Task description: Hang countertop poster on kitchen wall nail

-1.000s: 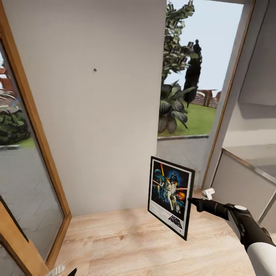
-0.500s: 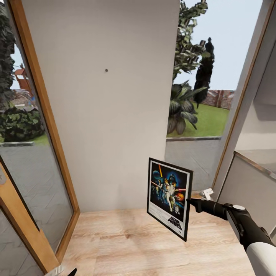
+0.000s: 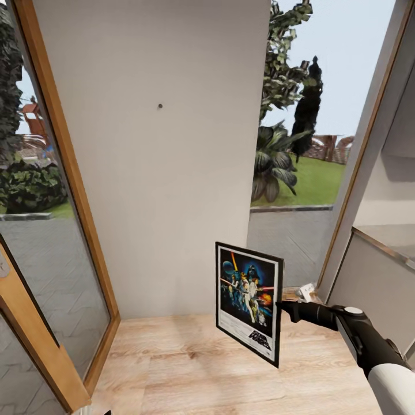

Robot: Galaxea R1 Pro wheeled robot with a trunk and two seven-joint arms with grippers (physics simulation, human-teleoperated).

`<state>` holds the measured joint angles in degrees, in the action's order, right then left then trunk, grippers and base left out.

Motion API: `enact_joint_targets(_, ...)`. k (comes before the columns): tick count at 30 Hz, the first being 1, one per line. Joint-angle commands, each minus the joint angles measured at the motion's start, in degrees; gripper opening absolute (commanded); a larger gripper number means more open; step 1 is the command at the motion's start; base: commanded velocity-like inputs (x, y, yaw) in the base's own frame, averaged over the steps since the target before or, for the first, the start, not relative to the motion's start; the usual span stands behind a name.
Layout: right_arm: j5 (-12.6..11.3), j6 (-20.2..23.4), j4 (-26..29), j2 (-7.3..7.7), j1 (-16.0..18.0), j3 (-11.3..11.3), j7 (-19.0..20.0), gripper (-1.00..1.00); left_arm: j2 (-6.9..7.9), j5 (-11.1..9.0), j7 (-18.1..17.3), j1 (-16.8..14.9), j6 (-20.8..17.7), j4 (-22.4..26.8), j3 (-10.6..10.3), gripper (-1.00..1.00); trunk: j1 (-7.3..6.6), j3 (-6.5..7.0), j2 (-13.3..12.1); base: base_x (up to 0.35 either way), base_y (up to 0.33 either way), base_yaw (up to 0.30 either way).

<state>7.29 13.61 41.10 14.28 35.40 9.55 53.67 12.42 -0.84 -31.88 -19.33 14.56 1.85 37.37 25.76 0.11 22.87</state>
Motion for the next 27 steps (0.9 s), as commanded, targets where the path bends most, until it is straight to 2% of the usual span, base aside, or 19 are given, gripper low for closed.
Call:
enact_joint_targets(1, 0.2, 0.6, 0.3, -0.05, 0.0, -0.2, 0.5, -1.00, 0.03, -0.1, 0.0, 0.1, 0.2, -0.1, 0.0, 1.00, 0.02, -0.02, 0.0, 0.000, 0.000, 0.000)
enact_joint_targets(3, 0.0, 0.8, 1.2, -0.05, 0.0, -1.1, 0.6, -1.00, 0.05, 0.0, 0.3, 0.5, 0.2, -0.1, 0.0, 1.00, 0.02, -0.02, 0.0, 0.000, 0.000, 0.000)
enact_joint_targets(9, -0.2, 2.0, 5.6, -0.15, 0.1, -1.9, 1.7, -1.00, 0.01, 0.0, 0.5, 1.6, 0.3, -0.1, 0.0, 1.00, 0.02, -0.02, 0.0, 0.000, 0.000, 0.000)
enact_joint_targets(13, -0.3, 9.5, 13.0, -2.19, 0.6, -2.3, 4.3, -1.00, 0.05, 0.0, 0.6, 1.9, 0.3, -0.1, 0.0, 1.00, 0.02, -0.02, 0.0, 0.000, 0.000, 0.000)
enact_joint_targets(16, -0.3, 12.9, 16.5, -3.11, 0.9, -2.5, 4.8, -1.00, 0.05, 0.1, 1.1, 2.3, 0.3, -0.1, 0.0, 1.00, 0.02, -0.02, 0.0, 0.000, 0.000, 0.000)
enact_joint_targets(19, -0.3, 16.9, 19.7, -4.36, 2.7, -3.9, 5.1, -1.00, 0.06, 0.1, 2.3, 3.1, 0.3, -0.1, -0.1, 1.00, 0.02, -0.02, 0.0, 0.000, 0.000, 0.000)
enact_joint_targets(22, -0.3, 20.5, 21.3, -5.68, 6.2, -6.9, 5.3, -1.00, 0.09, 0.1, 3.4, 4.0, 0.3, 0.0, -0.1, 1.00, 0.02, -0.02, 0.0, 0.000, 0.000, 0.000)
enact_joint_targets(23, -0.3, 25.1, 21.8, -7.81, 11.0, -8.5, 5.6, -1.00, 0.13, 0.1, 3.7, 4.3, 0.3, 0.0, -0.2, 1.00, 0.02, -0.02, 0.0, 0.000, 0.000, 0.000)
enact_joint_targets(27, -0.3, 29.6, 21.9, -10.08, 16.7, -9.1, 7.7, -1.00, 0.17, 0.1, 3.8, 4.4, 0.4, 0.0, -0.2, 1.00, 0.02, -0.02, 0.0, 0.000, 0.000, 0.000)
